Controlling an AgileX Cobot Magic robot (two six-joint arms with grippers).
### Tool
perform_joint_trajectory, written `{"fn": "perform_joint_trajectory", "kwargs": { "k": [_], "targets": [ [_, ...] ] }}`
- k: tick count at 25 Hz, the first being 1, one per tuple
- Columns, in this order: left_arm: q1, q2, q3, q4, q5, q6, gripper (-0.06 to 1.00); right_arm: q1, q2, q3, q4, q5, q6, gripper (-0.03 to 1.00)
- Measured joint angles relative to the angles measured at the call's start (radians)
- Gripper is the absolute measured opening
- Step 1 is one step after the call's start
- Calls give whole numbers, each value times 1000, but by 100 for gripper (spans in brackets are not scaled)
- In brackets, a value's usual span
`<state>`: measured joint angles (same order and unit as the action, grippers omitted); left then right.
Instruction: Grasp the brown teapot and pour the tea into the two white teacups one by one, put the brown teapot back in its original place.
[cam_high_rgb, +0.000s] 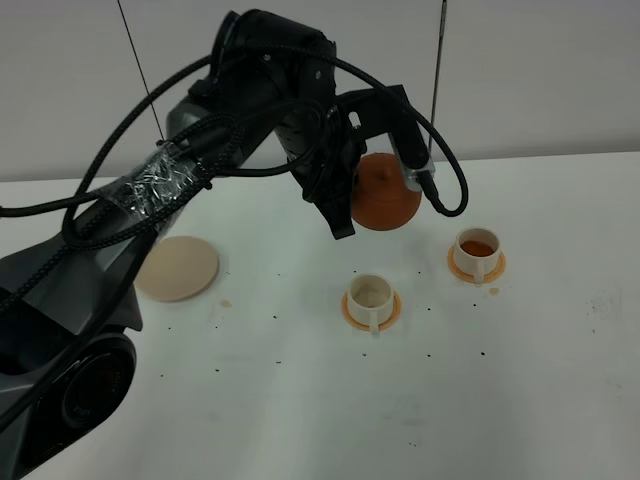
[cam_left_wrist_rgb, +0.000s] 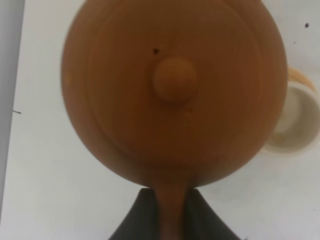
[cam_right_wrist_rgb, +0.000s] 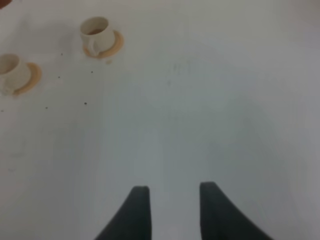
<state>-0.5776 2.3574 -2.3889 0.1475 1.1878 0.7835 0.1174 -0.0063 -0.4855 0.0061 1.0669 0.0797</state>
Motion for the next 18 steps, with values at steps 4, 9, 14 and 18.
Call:
{"fn": "perform_joint_trajectory", "kwargs": {
  "k": [4,9,14,18],
  "targets": [
    [0,-8,0,-5,0,3,17,0,0,0,0,0,0,24],
    [7,-7,0,3,0,41,17,0,0,0,0,0,0,24],
    [48,-7,0,-25,0,68,17,0,0,0,0,0,0,24],
    [98,-7,0,-93,0,114,17,0,0,0,0,0,0,24]
  ]
}}
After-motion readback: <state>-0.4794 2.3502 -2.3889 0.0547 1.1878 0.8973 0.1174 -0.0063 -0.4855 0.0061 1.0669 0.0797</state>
